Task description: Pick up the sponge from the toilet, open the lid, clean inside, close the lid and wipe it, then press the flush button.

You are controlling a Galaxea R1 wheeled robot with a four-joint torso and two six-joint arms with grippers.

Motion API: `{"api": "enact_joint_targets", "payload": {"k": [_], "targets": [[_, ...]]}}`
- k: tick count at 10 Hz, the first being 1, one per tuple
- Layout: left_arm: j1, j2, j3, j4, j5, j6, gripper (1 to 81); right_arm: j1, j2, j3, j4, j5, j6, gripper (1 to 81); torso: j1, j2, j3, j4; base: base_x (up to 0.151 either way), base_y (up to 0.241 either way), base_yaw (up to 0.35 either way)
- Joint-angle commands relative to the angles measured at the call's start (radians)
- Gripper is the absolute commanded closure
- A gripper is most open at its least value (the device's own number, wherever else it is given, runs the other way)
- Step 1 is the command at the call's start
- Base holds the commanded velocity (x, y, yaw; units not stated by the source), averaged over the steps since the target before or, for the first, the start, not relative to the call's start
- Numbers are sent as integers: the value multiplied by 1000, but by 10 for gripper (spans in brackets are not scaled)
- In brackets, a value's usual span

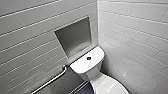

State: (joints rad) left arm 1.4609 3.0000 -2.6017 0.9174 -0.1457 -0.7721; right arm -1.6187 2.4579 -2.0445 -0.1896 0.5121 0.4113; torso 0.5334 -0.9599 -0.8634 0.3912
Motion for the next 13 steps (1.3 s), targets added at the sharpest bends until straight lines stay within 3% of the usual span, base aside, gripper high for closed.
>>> {"api": "enact_joint_targets", "payload": {"k": [1, 2, 4, 5, 6, 7, 8, 9, 10, 13], "targets": [[8, -24, -8, -6, 57, -4, 10, -25, 50, -65, -105, -57, -5, 811, 0, 0, 0, 0, 0, 0, 0], [10, -24, -9, -6, 57, -4, 10, -30, 117, -176, -128, -69, -2, 811, 0, 0, -1, 0, 0, 0, 0], [10, -19, -20, -6, 58, -4, 10, -30, 288, -427, -128, -171, 3, 811, 0, -1, -1, 0, 0, 0, 0], [10, -19, -21, -5, 63, -3, 10, -39, 365, -529, -113, -202, -5, 811, -65, 99, -1, 0, 0, 0, 0], [9, -19, -21, -5, 64, -3, 10, -56, 411, -589, -110, -193, -15, 811, -69, 105, -1, 0, 0, 0, 0], [8, -19, -23, -5, 64, -3, 10, -62, 453, -647, -100, -190, -80, 811, -81, 123, 0, 0, 0, 0, 0], [10, -18, -25, -5, 64, -3, 10, -60, 460, -651, -47, -192, -124, 811, -102, 155, 0, 0, 0, 0, 0], [10, -16, -24, -5, 64, -3, 10, -57, 460, -644, 19, -196, -183, 811, -188, 289, 0, 0, 0, 0, 0], [8, -16, -25, -5, 64, -3, 10, -53, 457, -643, 29, -205, -189, 811, -151, 230, 0, 0, 0, 0, 0], [11, -18, -25, -5, 64, -3, 10, -34, 459, -641, 39, -239, -184, 811, -224, 343, 0, 0, 0, 0, 0]]}}
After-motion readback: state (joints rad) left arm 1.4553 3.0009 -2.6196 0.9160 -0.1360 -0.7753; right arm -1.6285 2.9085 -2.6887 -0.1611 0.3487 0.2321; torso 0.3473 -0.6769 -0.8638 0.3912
